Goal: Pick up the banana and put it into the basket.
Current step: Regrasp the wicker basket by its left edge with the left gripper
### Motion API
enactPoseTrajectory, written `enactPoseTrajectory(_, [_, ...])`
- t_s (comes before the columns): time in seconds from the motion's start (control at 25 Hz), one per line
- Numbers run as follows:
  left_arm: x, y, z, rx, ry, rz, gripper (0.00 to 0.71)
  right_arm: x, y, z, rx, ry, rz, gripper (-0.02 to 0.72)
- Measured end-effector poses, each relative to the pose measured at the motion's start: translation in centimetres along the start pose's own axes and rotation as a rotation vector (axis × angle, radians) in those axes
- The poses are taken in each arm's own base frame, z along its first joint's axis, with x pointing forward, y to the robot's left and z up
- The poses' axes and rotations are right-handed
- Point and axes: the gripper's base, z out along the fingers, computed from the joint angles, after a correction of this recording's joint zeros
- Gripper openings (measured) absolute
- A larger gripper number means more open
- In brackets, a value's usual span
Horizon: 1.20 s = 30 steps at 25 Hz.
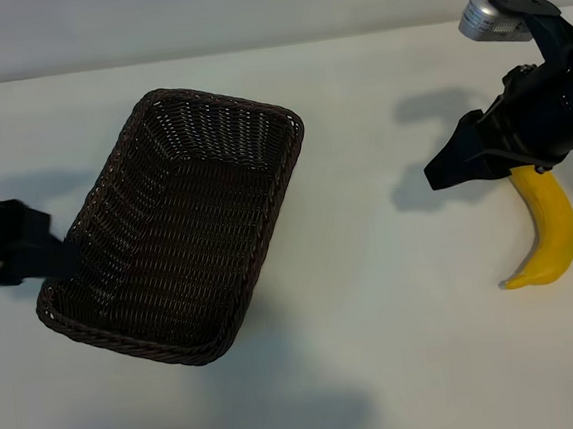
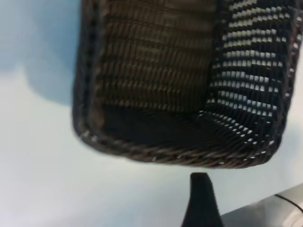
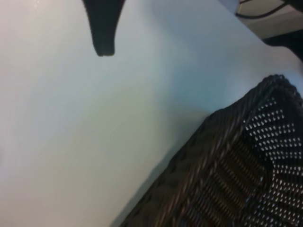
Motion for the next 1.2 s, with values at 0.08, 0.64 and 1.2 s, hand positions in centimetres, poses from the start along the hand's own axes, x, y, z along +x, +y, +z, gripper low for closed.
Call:
enactPoseTrajectory(0.08, [0.7,0.3,0.1,-0.029,0.008,-0.069,0.538,-0.1,0.0,0.0,0.005,-0.007,0.000,0.536])
enactPoseTrajectory(0.64, [2.2,1.0,1.8,-0.064,0.090,-0.531,0.538,-0.2,-0.1,0.0,0.016,-0.025,0.002,0.536])
enactPoseTrajectory(1.2, [4.1,-2.9,3.2,-0.249,0.098,-0.757,0.538,-0.3,-0.2,0.0,0.019,-0.032,0.025,0.536])
